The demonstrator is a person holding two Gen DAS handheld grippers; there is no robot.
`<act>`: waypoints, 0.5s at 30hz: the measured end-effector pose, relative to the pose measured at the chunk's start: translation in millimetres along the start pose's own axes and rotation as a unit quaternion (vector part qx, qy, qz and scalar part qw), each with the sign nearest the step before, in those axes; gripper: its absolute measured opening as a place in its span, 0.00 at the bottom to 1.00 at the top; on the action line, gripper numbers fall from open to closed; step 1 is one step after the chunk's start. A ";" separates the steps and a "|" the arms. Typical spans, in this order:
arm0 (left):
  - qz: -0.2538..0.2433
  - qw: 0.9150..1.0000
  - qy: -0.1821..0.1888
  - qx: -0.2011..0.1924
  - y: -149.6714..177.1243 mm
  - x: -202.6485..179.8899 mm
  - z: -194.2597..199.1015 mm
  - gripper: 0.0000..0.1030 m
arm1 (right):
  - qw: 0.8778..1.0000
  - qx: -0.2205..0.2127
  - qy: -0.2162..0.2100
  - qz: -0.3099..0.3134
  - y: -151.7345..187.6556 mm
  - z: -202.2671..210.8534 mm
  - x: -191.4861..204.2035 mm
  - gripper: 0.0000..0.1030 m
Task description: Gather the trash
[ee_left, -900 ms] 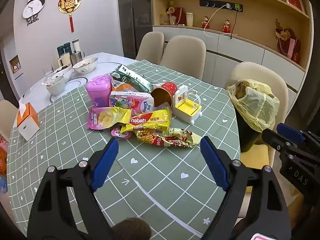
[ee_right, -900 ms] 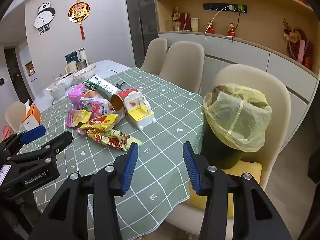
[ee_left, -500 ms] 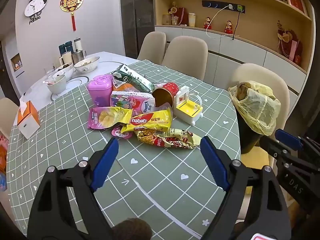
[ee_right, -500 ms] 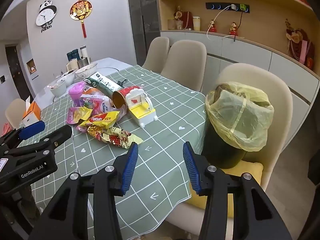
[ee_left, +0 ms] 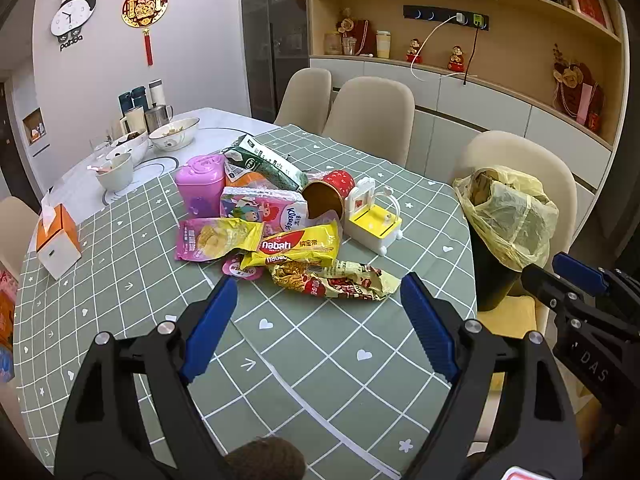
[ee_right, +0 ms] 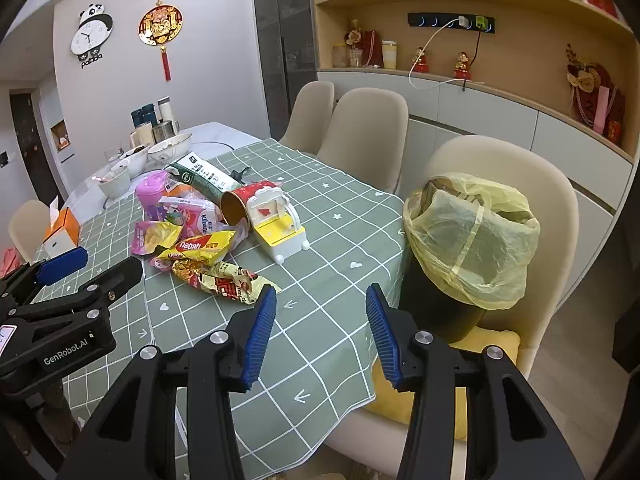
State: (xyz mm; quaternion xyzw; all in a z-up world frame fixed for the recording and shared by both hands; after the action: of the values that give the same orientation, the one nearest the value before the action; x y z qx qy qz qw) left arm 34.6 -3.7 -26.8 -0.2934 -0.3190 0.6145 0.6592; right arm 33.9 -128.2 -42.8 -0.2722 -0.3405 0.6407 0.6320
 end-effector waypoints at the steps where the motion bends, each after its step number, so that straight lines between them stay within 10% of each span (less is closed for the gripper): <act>1: 0.001 1.000 0.000 0.001 -0.6 0.6 0.0 0.77 | 1.000 0.000 0.000 0.000 -0.2 0.0 0.6 0.43; 15: 0.019 1.000 -0.005 0.005 -1.4 7.3 -0.7 0.77 | 1.000 0.005 0.003 0.005 -5.8 -5.5 -2.3 0.43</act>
State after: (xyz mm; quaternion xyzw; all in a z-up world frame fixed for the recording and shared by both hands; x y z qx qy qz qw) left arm 36.4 3.5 -25.7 -0.2934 -0.3134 0.6297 0.6474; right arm 41.9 -130.1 -41.8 -0.2725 -0.3341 0.6445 0.6314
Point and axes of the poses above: each gripper's, at about its wrist camera, not at the fingertips, and z roughly against the way its jaws point, x to its left, y to its underside, the point moved 5 cm from there along -z, roughly the way its jaws point, and after that the axes turned 2 degrees about -z, right-handed, at the moved point
